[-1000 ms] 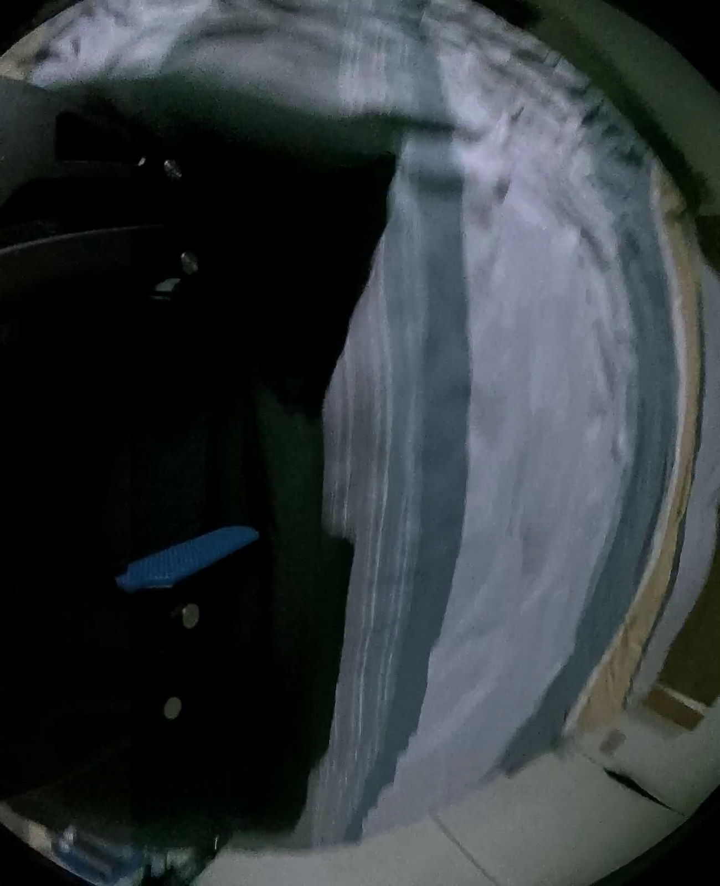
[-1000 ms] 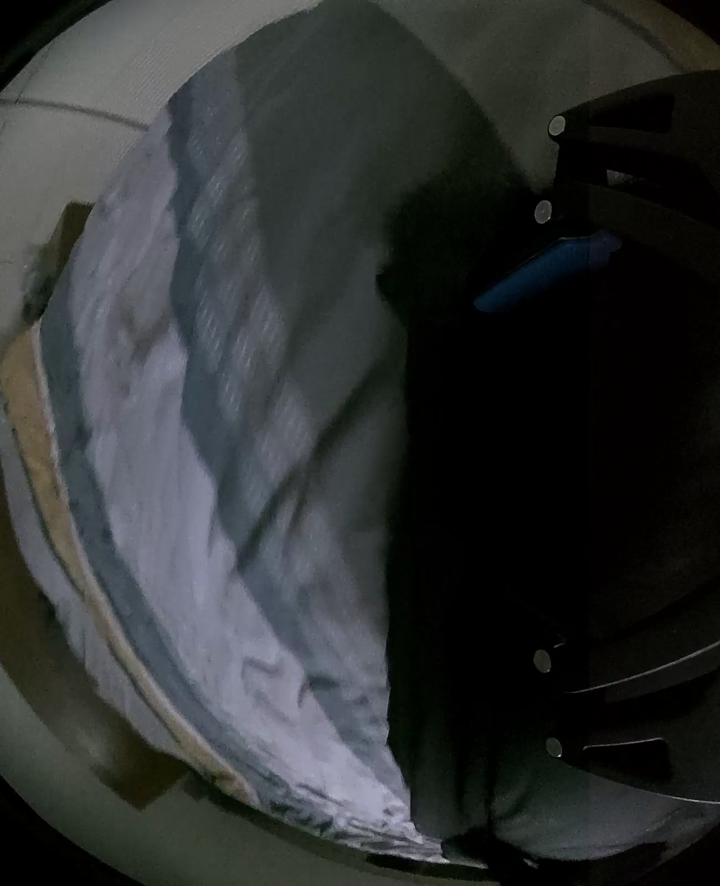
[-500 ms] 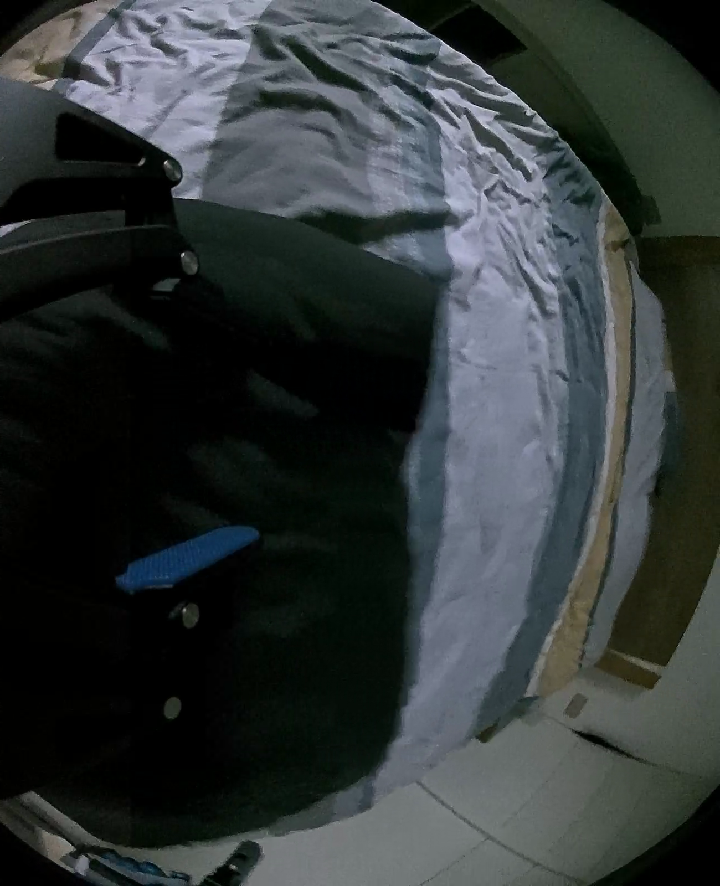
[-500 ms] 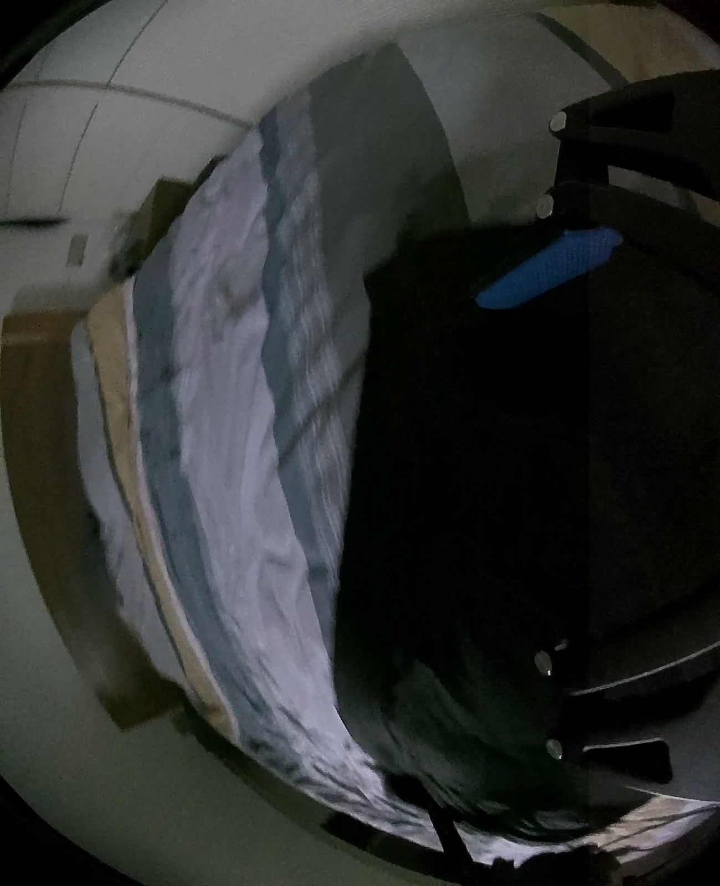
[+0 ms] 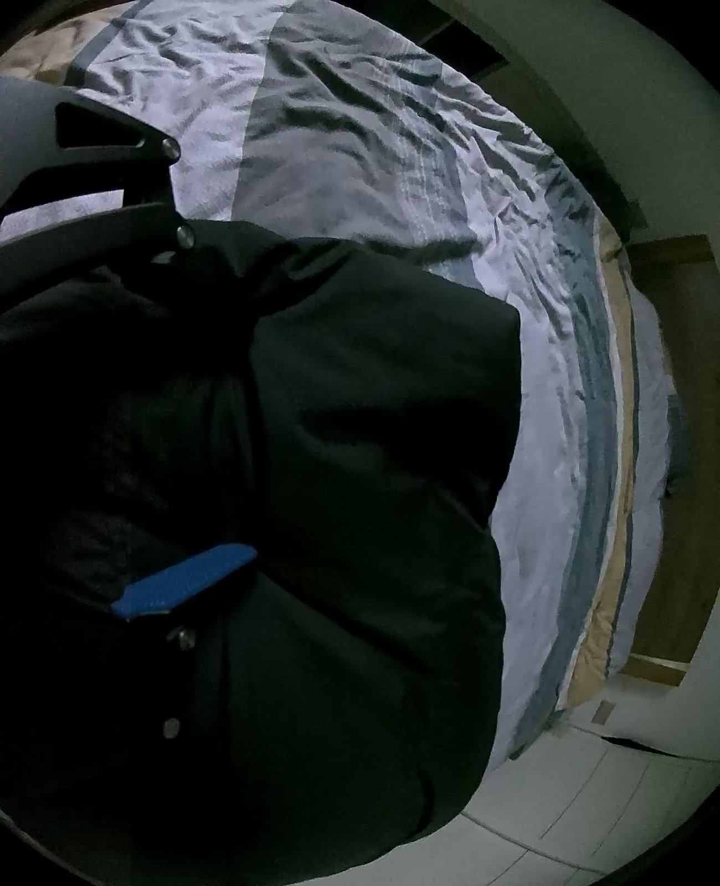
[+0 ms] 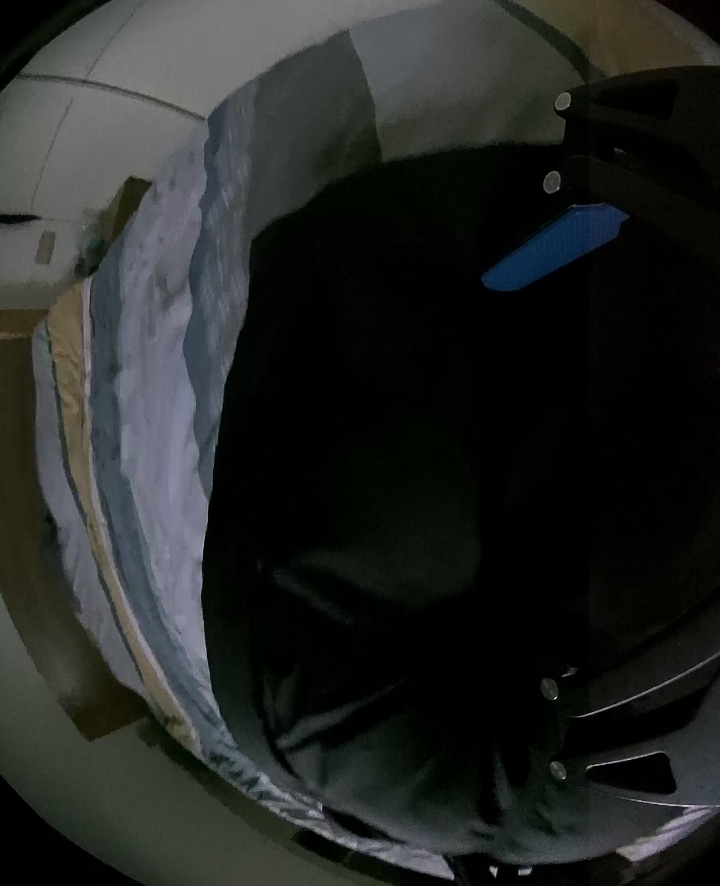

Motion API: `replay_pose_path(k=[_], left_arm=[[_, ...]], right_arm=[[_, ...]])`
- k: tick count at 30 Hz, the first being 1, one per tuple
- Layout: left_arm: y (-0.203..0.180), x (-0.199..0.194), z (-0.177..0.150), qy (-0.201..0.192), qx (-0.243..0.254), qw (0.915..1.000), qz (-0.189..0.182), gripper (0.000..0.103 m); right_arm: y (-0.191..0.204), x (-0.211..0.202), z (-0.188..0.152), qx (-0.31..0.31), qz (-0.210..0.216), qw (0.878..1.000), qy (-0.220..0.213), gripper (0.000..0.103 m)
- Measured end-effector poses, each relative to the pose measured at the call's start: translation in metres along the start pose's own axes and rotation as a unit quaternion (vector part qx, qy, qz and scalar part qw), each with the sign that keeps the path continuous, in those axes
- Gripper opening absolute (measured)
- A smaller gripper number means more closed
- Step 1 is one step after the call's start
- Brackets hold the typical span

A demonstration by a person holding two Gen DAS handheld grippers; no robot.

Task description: Fold large clothes

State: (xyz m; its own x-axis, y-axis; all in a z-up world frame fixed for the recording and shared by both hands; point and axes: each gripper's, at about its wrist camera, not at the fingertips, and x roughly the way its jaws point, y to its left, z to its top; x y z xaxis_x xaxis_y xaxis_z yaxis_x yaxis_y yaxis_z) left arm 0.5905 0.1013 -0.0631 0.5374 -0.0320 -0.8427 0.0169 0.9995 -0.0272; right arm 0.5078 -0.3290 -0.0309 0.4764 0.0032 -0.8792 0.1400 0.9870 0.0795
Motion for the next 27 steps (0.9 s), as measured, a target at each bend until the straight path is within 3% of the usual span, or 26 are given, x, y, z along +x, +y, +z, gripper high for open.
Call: replay_pose_path(k=[6, 20, 27], left_arm=[[0.002, -0.006, -0.006, -0.007, 0.005, 0.9999, 0.007, 0.079], [0.005, -0.02, -0.015, -0.011, 0.02, 0.9995, 0.024, 0.078], [0.007, -0.031, -0.019, -0.016, 0.027, 0.9988, 0.037, 0.078]], right_arm=[[-0.038, 0.001, -0.006, 0.026, -0.053, 0.998, 0.011, 0.102], [-0.091, -0.017, -0.029, 0.068, -0.109, 0.991, 0.022, 0.102], [-0.099, -0.034, -0.036, 0.075, -0.12, 0.99, 0.019, 0.102]])
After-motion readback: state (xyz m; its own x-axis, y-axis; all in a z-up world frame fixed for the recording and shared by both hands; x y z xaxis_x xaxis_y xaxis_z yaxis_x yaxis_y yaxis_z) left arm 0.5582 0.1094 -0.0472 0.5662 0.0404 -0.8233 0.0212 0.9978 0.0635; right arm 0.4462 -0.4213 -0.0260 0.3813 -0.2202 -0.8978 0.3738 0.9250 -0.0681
